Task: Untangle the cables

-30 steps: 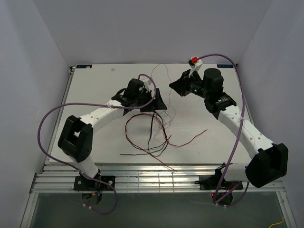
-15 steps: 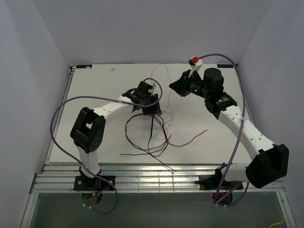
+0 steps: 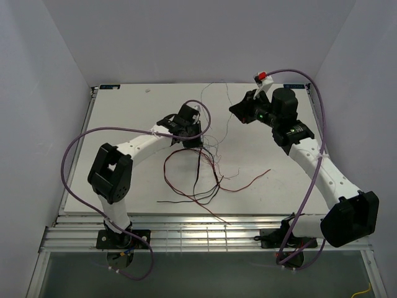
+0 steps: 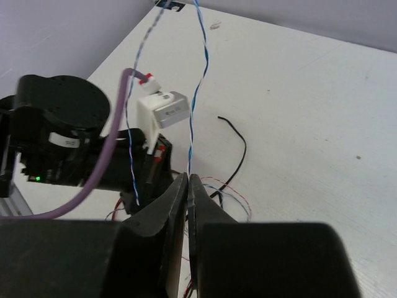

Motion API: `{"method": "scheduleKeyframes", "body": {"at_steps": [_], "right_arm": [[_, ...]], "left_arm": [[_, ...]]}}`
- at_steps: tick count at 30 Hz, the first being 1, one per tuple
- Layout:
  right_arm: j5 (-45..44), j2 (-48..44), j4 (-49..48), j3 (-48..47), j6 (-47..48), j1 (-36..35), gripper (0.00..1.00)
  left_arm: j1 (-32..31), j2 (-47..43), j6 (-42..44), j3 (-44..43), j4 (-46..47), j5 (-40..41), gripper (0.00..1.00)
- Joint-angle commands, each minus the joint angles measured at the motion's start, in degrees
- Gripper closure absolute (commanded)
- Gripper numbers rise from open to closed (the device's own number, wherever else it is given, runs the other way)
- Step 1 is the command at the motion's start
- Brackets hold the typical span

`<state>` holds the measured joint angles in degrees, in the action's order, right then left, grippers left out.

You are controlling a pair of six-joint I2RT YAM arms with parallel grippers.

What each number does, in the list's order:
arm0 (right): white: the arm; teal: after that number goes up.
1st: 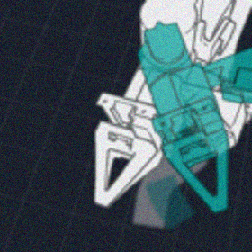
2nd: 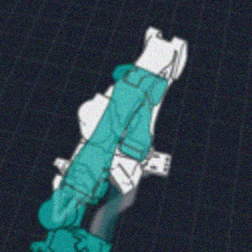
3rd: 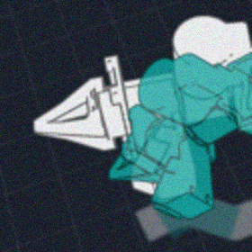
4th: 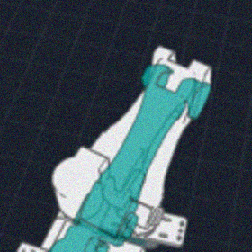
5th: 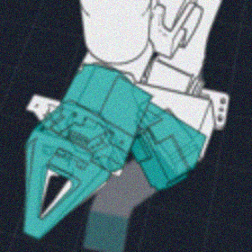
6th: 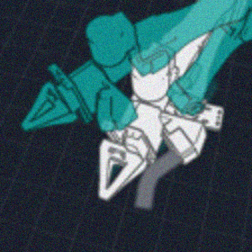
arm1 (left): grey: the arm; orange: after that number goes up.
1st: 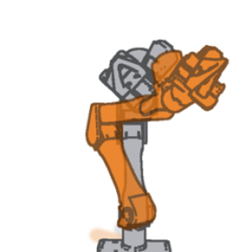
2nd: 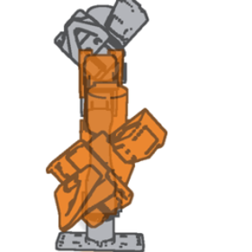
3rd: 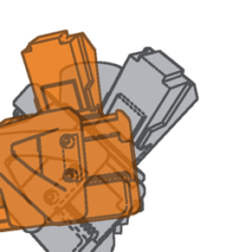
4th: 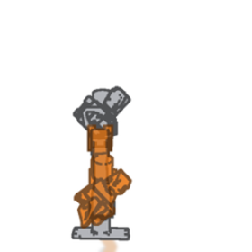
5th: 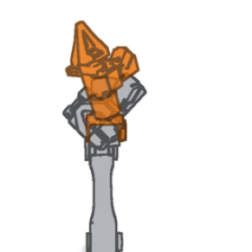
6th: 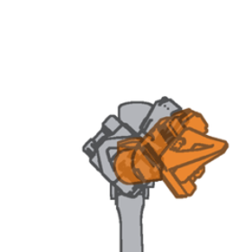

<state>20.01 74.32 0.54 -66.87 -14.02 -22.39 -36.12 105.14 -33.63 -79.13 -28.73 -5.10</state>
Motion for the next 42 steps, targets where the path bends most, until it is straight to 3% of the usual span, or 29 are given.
{"method": "scheduleKeyframes", "body": {"at_steps": [1, 8, 12, 18, 24, 27, 32, 35, 36, 39, 41, 42], "right_arm": [[-3.3, -2.9, 1.0, -0.4, 1.1, 2.3, 0.92], [-9.2, -3.6, 4.7, -1.0, 1.9, 10.2, 0.92], [-17.4, -1.7, 8.0, -4.1, 3.6, 15.4, 0.92], [-26.1, 4.2, 10.5, -10.7, 6.6, 21.2, 0.92], [-21.5, 16.6, 12.4, -19.2, 8.7, 27.7, 0.92], [-16.9, 24.4, 12.6, -23.3, 4.5, 31.0, 0.92], [-13.7, 39.9, 17.6, -38.2, -1.2, 33.8, 0.90], [-14.5, 46.8, 20.0, -45.8, -4.5, 34.1, 0.57], [-14.7, 48.0, 22.5, -47.5, -5.2, 34.1, 0.39], [-12.5, 47.9, 23.6, -48.4, -5.6, 34.0, 0.13], [-8.8, 43.7, 21.6, -45.1, -3.9, 33.6, 0.05], [-6.1, 41.5, 20.7, -40.6, -1.2, 33.1, 0.10]], "left_arm": [[-0.2, -9.4, 1.2, -1.6, -0.3, 4.1, 1.00], [-0.2, -21.9, 3.1, -0.9, -0.5, 9.8, 1.00], [-0.2, -28.1, 4.8, -1.6, -0.4, 11.4, 1.00], [-0.2, -32.5, 6.0, -0.9, -0.3, 13.5, 1.00], [-0.2, -33.2, 5.8, 0.7, -0.7, 13.0, 1.00], [-0.2, -33.2, 4.7, 1.5, -1.0, 12.9, 1.00], [-0.2, -33.0, 3.3, 2.8, -0.4, 11.8, 1.00], [-0.2, -32.9, 2.4, 3.5, -0.4, 11.4, 1.00], [-0.2, -32.9, 2.3, 3.6, -0.4, 11.4, 1.00], [-0.2, -33.0, 1.7, 4.2, -0.3, 11.6, 1.00], [-0.2, -33.0, 1.5, 4.6, 0.0, 11.3, 1.00], [-0.2, -33.1, 1.5, 5.1, 0.1, 11.2, 1.00]]}}
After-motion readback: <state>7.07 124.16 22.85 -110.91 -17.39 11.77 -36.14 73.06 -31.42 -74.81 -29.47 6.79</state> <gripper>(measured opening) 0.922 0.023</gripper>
